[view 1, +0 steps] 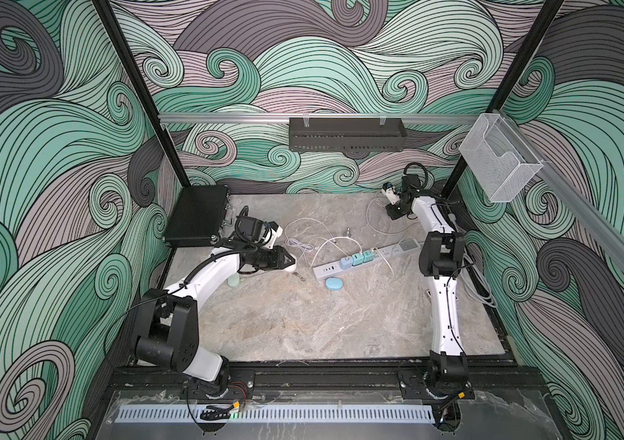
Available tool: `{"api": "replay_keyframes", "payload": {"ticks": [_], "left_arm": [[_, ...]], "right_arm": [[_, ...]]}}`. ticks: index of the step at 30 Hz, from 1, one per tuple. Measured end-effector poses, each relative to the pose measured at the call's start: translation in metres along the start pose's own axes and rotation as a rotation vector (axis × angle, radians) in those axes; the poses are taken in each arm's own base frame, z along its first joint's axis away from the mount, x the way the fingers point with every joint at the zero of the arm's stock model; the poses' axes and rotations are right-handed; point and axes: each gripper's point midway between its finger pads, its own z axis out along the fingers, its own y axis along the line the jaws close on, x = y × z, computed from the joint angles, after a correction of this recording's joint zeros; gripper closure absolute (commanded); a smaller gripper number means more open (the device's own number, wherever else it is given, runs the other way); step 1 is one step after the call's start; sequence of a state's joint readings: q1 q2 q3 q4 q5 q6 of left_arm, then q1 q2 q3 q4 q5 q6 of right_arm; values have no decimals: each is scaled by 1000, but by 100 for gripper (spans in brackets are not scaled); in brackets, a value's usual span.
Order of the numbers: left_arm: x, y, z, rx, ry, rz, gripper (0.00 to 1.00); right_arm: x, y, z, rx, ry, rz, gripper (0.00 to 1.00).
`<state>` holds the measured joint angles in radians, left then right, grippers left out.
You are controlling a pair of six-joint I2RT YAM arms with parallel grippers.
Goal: Charge the bluetooth headset
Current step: Pick up the charging cable from the center of the board.
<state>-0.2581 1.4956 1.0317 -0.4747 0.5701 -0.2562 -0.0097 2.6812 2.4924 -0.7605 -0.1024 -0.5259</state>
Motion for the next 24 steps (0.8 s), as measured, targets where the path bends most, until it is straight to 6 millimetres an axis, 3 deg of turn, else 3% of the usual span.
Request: {"api": "replay_keyframes", "payload": {"ticks": [6,15,19,24], "left_arm": [[0,1,1,-1,3,2,77],[2,3,3,-3,12,-2,78],[2,3,3,-4,14,-3,78],[2,3,3,-4,13,-2,78]], "right_arm": [[3,4,7,44,42,-61,78],[5,2,12,80,65,-111,91],[6,0,11,76,59,-88,99],[9,2,7,40,50,-4,100]]}}
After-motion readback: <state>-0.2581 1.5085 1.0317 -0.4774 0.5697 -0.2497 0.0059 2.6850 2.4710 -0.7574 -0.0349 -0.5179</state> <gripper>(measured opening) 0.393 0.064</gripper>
